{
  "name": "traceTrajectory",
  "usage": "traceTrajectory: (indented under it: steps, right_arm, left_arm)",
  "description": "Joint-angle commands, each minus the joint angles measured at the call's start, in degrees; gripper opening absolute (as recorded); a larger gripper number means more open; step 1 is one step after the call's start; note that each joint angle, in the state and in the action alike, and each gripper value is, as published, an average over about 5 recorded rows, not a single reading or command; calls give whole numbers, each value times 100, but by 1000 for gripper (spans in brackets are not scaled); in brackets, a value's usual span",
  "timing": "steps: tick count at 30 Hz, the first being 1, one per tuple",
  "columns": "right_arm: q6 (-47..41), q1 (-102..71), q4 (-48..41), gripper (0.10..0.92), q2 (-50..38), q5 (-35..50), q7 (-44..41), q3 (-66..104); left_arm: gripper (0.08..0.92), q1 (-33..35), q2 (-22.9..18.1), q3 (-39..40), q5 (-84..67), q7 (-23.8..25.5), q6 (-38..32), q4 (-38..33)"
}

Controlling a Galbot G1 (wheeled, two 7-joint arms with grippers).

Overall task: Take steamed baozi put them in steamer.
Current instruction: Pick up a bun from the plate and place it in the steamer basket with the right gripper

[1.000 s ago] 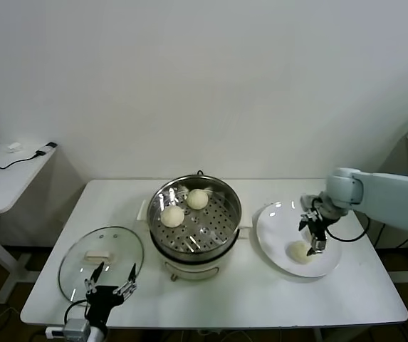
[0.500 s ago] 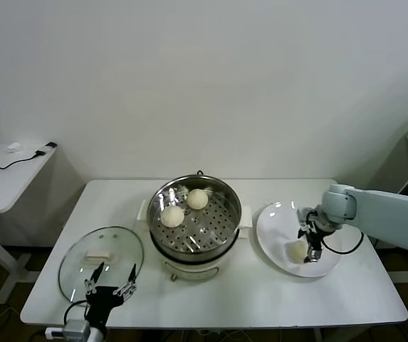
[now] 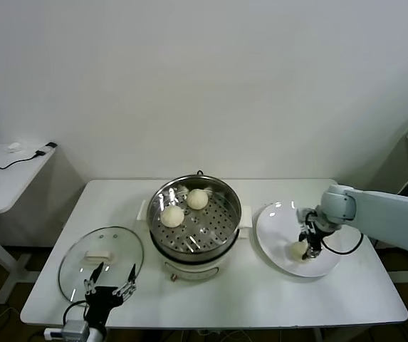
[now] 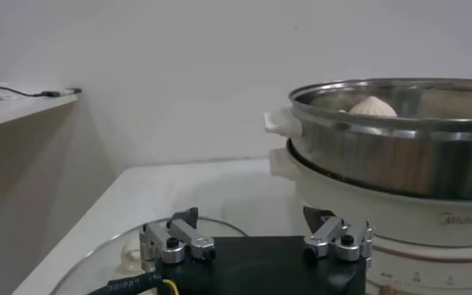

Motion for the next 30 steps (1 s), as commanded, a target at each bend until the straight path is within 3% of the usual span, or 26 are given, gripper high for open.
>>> traceTrajectory:
  steps: [1,7,13,21,30]
  right_arm:
    - [781,2365,-6,585,649,420,-786,-1054]
    - [1720,3571,-54,585,1708,619,-1405,-640]
    - [2684,3558,538,585,2788,549,-1511,274]
    - [4185,2652,1066,585,3616,-608,-1442,467]
    - [4628,1487,839,585,3750,-1981,-1090,355]
  left_arm:
    - [823,-11,-18,36,38,8,28,-68]
    - [823,-35,-48,75,70,19,60,-114]
    - [823,-21,-74,85,90,38,81,-172]
    - [823,46,-77,51,86,37,62,-210]
    - [823,122,-74,-13,58,16,18,-223]
